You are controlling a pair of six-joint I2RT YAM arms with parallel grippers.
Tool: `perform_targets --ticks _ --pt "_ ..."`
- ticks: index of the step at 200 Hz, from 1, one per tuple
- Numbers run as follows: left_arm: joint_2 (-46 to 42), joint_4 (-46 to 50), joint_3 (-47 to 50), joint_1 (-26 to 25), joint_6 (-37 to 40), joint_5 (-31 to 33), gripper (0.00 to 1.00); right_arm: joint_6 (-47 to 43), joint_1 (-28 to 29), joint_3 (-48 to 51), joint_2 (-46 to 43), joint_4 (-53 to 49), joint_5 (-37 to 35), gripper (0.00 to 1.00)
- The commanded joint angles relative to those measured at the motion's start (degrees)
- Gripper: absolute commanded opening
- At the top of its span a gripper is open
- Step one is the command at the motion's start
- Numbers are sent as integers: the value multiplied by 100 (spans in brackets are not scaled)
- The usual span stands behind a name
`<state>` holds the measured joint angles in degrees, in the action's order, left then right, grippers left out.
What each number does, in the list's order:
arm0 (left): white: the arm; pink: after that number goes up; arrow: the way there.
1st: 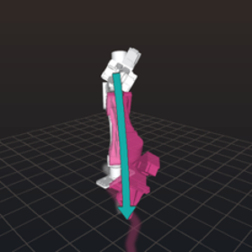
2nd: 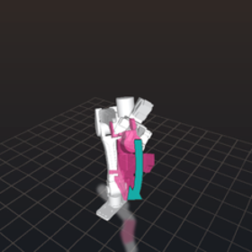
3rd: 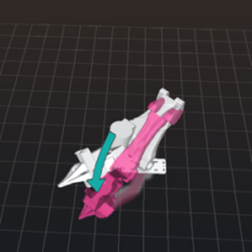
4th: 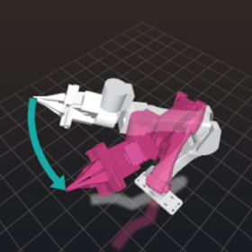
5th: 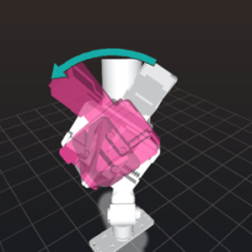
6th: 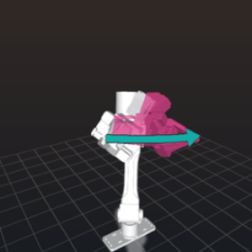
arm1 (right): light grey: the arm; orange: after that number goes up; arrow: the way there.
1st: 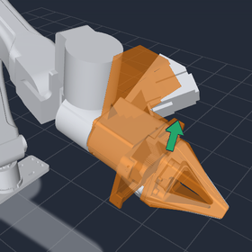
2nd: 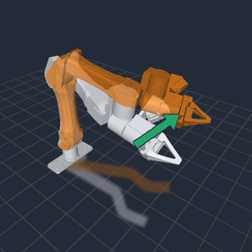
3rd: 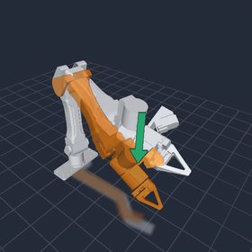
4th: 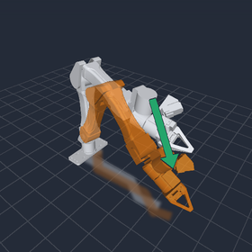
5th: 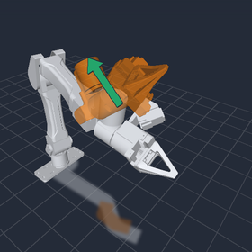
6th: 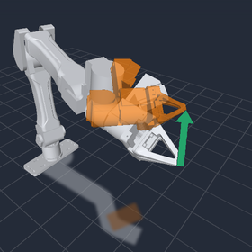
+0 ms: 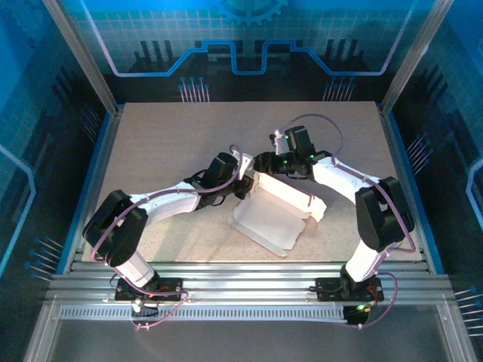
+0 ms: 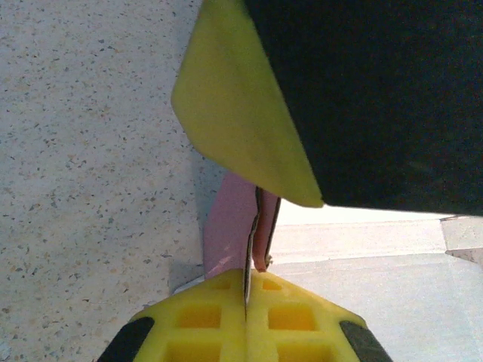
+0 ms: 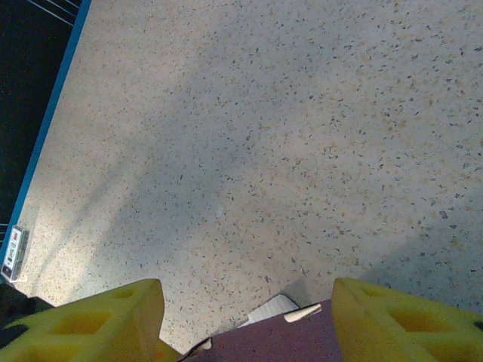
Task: Fold the paper box
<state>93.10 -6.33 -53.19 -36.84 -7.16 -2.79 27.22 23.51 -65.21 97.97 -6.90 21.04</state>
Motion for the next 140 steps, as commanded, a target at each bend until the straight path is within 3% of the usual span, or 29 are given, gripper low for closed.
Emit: perform_targets --ticks 1,140 --pt "279 708 62 -76 23 -90 0 16 -48 70 89 184 120 61" --pt "161 768 -25 -71 -74 -227 1 31 84 654 217 1046 -83 59"
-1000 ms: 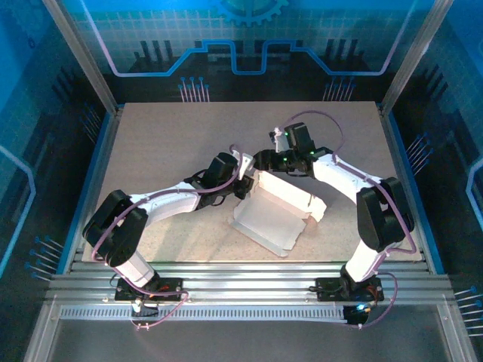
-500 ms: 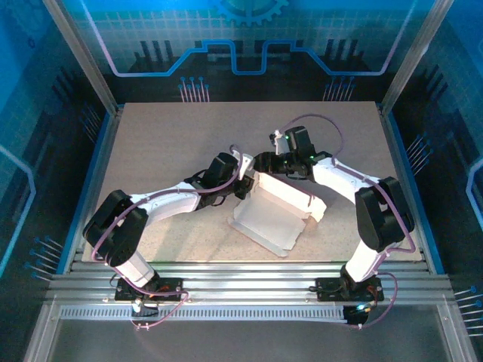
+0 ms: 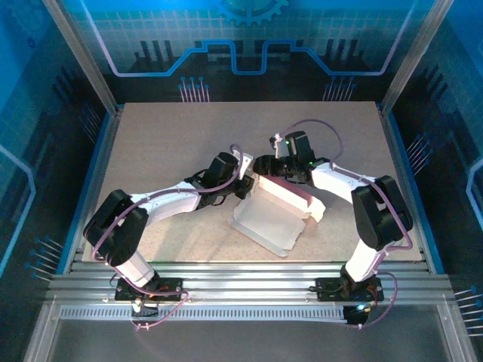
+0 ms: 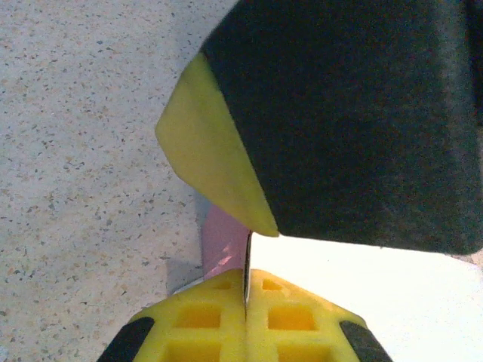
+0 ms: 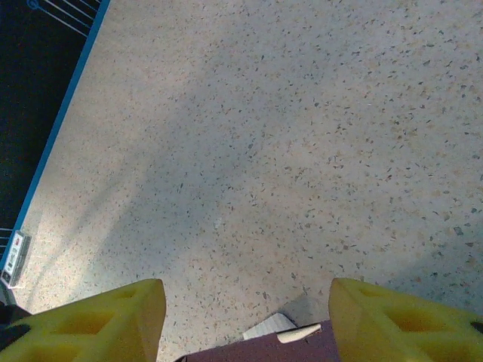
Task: Fold the paper box
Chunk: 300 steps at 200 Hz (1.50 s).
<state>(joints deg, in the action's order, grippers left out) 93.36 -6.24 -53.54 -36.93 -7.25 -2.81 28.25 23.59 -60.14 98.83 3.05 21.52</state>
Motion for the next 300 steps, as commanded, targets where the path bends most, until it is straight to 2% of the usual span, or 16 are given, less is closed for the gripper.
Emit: perform_targets --ticks 1,29,65,98,119,137,168,202,232,300 --pt "132 762 6 -66 -70 -222 1 -68 75 154 130 49 -131 59" --pt "-33 855 -59 -55 -117 -265 5 -90 72 246 76 119 -139 57" --pt "-429 926 -91 16 -149 -447 21 -130 81 308 1 139 -97 54" --pt "-884 856 151 291 -87 -935 26 -186 78 325 -31 92 -55 52" --pt "-1171 595 517 613 -39 -1375 32 -226 77 310 -43 46 -26 51" --pt "-1215 429 737 917 -25 -1780 32 -259 84 294 -49 9 -12 49" --pt "-1050 107 896 997 423 -1924 34 -305 82 240 -50 -67 41 47" --pt "-501 -689 951 1024 548 -2243 39 -277 84 205 -57 -87 80 45" --pt "-78 -1249 880 1023 614 -2252 41 -278 78 174 -74 -162 116 44" --pt "499 -1766 657 893 706 -2506 42 -232 61 154 -63 -255 188 38"
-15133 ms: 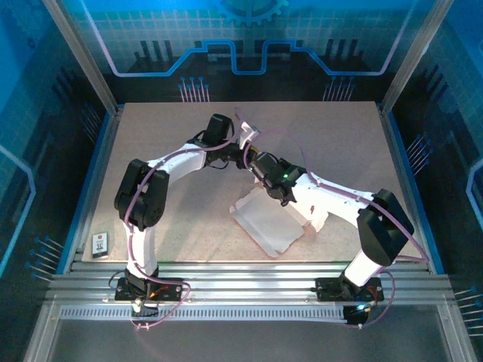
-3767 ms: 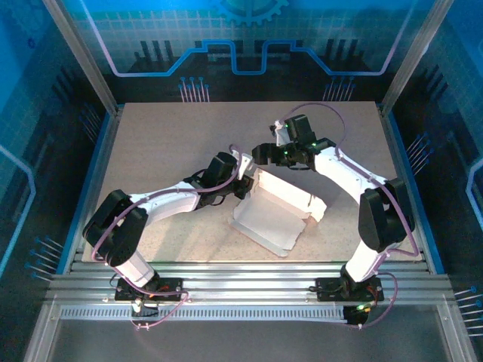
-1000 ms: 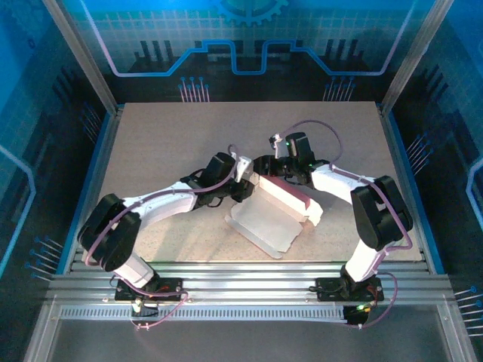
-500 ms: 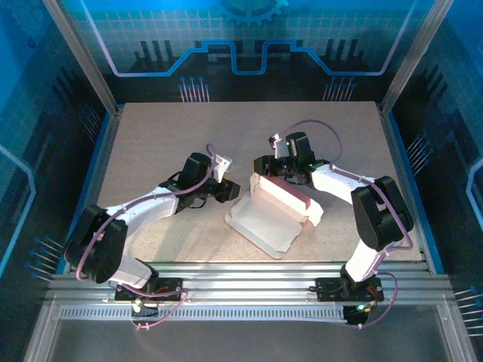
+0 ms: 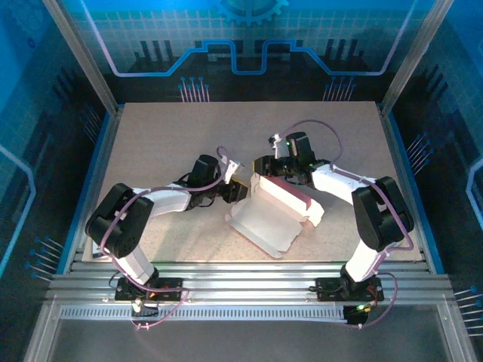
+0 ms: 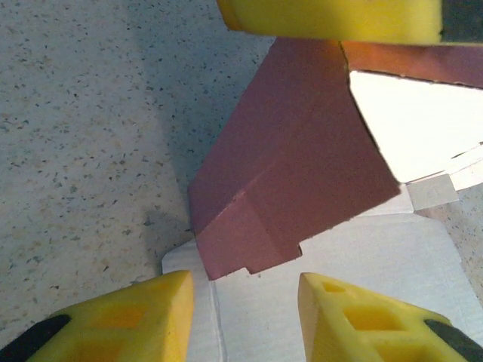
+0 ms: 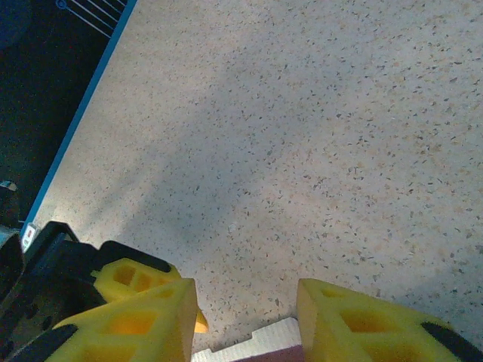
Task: Fold the paper box
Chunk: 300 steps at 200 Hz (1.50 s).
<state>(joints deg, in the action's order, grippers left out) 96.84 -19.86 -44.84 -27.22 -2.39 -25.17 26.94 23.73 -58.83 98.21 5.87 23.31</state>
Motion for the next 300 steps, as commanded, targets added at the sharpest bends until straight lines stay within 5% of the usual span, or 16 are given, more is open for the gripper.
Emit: perform_targets --ticks 1,82,171,237,300 --pt "156 -405 -215 -79 221 -270 42 -92 46 26 1 -540 12 38" --pt "452 -481 -470 -307 276 -167 39 -19 36 74 -44 -569 59 29" --pt "-578 520 -27 -7 556 -33 43 -43 36 56 -63 -598 22 28" --pt "35 441 -438 122 435 341 44 -56 44 74 -88 -585 60 28" --pt "545 87 -796 4 442 -88 43 -59 42 42 -58 -616 80 28"
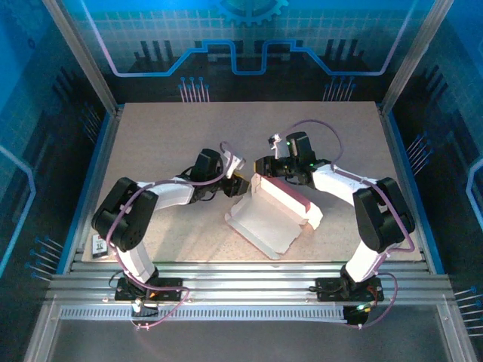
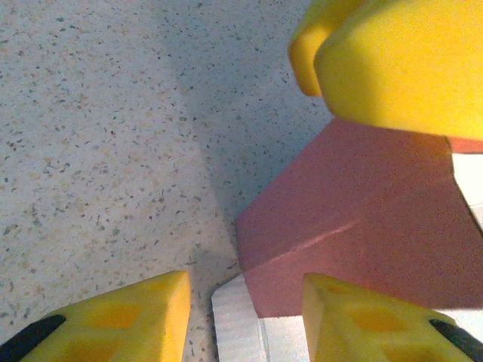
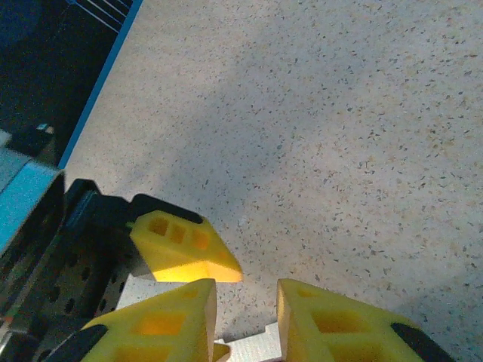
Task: Fold the paper box
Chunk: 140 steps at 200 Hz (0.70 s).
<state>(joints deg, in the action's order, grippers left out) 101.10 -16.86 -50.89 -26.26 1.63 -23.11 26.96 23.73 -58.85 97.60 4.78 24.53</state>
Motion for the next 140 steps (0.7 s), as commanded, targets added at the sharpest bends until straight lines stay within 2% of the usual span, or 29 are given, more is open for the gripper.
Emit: perform_targets --ticks 1,96,140 --pt "124 -212 -196 -100 39 -296 43 -65 43 42 4 -505 -44 28" --pt "516 -480 -451 -447 -11 -247 42 -22 43 57 32 -500 32 22" --pt "768 -663 -632 -507 -9 -117 37 -15 2 18 76 -530 169 20"
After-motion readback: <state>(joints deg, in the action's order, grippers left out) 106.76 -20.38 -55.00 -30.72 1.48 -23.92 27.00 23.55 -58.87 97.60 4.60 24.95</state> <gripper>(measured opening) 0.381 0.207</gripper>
